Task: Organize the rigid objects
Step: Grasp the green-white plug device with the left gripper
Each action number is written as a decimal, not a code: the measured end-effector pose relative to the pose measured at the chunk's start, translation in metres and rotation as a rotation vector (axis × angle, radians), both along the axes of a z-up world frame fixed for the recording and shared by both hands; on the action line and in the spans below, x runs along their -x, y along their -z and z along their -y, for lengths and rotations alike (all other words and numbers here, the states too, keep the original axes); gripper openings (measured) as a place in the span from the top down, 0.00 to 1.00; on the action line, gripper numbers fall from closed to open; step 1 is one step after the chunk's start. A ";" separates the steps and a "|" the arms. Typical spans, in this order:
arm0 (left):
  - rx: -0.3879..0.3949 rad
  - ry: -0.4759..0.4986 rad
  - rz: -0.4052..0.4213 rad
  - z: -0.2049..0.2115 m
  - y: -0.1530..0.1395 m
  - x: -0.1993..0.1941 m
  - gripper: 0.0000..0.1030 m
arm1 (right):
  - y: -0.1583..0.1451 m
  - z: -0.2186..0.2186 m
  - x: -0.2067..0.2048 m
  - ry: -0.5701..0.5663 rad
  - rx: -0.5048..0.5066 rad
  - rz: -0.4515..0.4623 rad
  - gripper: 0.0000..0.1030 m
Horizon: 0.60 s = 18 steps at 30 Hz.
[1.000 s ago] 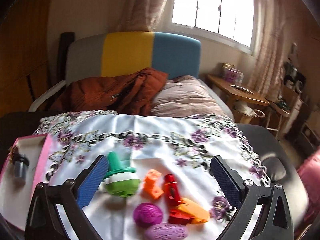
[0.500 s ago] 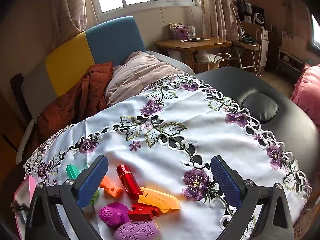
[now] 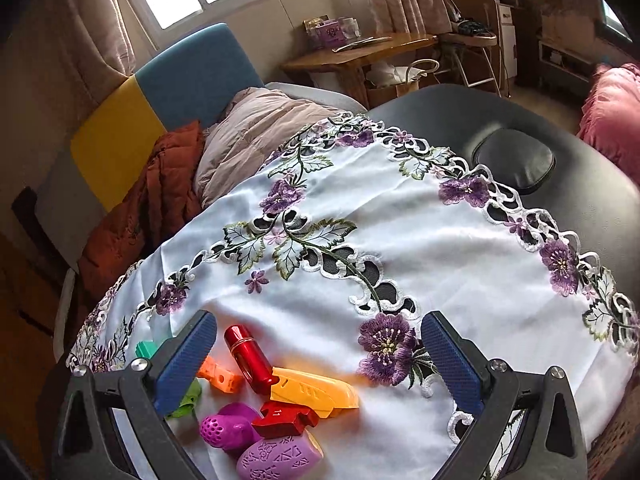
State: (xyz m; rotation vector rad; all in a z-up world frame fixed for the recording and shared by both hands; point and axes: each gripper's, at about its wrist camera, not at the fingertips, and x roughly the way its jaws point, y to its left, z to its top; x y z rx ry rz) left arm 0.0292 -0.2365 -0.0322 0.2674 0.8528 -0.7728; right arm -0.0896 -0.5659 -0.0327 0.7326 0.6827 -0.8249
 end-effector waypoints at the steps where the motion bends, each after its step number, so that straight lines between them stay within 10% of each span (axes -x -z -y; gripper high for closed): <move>1: 0.005 0.015 -0.007 0.008 0.001 -0.002 0.32 | 0.001 0.000 0.000 -0.001 -0.005 0.000 0.00; 10: -0.073 0.100 -0.019 0.071 0.019 -0.016 0.16 | 0.005 0.002 -0.005 -0.024 -0.042 0.010 0.00; 18: -0.125 0.171 0.000 0.120 0.032 -0.028 0.38 | 0.007 0.002 -0.008 -0.054 -0.071 0.028 0.00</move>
